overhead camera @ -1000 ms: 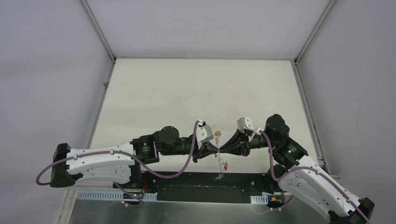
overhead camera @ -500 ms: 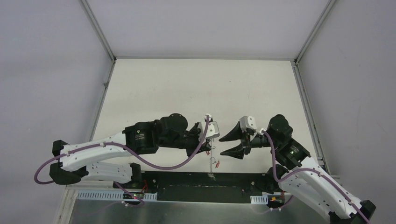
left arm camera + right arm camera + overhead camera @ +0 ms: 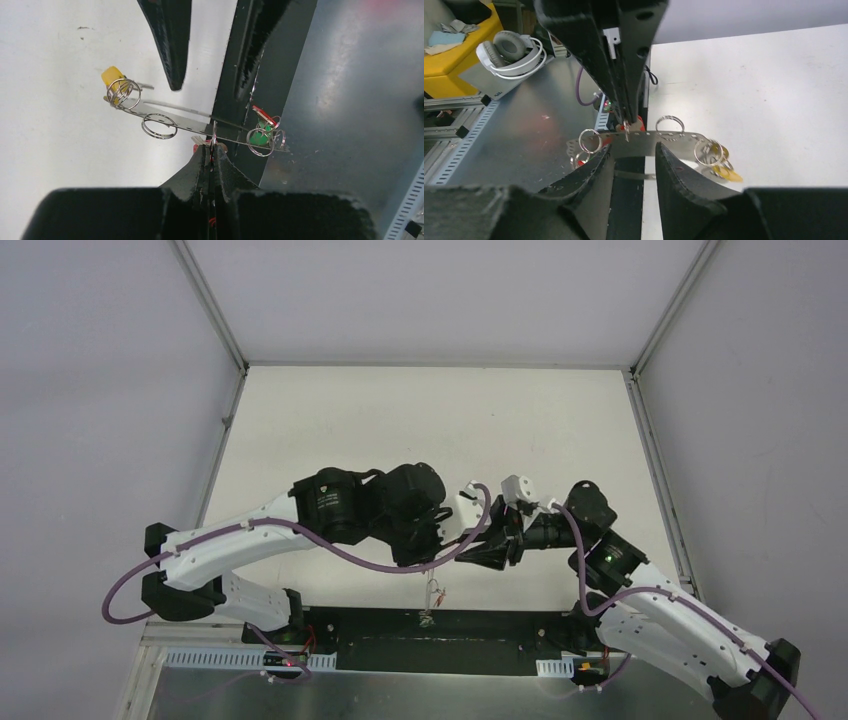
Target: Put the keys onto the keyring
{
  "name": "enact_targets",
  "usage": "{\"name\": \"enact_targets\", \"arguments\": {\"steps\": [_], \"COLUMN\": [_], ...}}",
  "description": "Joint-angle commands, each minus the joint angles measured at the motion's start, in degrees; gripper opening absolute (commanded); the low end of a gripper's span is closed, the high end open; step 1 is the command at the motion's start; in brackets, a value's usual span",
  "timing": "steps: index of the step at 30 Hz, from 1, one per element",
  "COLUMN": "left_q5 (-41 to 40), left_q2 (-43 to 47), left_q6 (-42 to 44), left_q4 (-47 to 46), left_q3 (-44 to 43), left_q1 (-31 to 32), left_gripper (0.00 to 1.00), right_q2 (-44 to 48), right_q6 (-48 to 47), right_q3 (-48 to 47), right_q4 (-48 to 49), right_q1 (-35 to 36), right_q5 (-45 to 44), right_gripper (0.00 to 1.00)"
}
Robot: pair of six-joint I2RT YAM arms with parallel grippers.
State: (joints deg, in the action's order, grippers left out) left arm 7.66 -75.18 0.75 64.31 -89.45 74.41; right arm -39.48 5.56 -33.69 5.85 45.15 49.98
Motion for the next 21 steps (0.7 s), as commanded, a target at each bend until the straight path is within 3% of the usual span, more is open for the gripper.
{"name": "enact_targets", "arguments": {"steps": [1,9,18,21], "left_q5": [0.6,1.5,2.3,2.0], "left_q2": [-1.6,-2.3,-1.3,-0.3], "left_q6": [-0.4,-0.4,-0.6,-0.6], "left_q4": [5.8,5.2,2.9,1.6], "left_q3": [-5.2,-5.9,-4.7,-3.8], "left_q1": [-1.1,-1.5,-1.5,-1.5], "left_gripper": [0.0,0.0,0.0,0.0], "right_q2": [-1.5,-4.8,-5.3,-6.0], "right_q6": [3.9,2.6,1.3,1.2], "right_q3": [0.8,2.8,2.9,2.9], "right_q4": [9.7,14.4,14.8,14.7], "right_q1": [4.6,13.2,14.7,14.9], "right_q5": [-4.9,-13.1,-17.0,-15.8], "right_gripper": [0.37,0.34,0.35,0.28]}}
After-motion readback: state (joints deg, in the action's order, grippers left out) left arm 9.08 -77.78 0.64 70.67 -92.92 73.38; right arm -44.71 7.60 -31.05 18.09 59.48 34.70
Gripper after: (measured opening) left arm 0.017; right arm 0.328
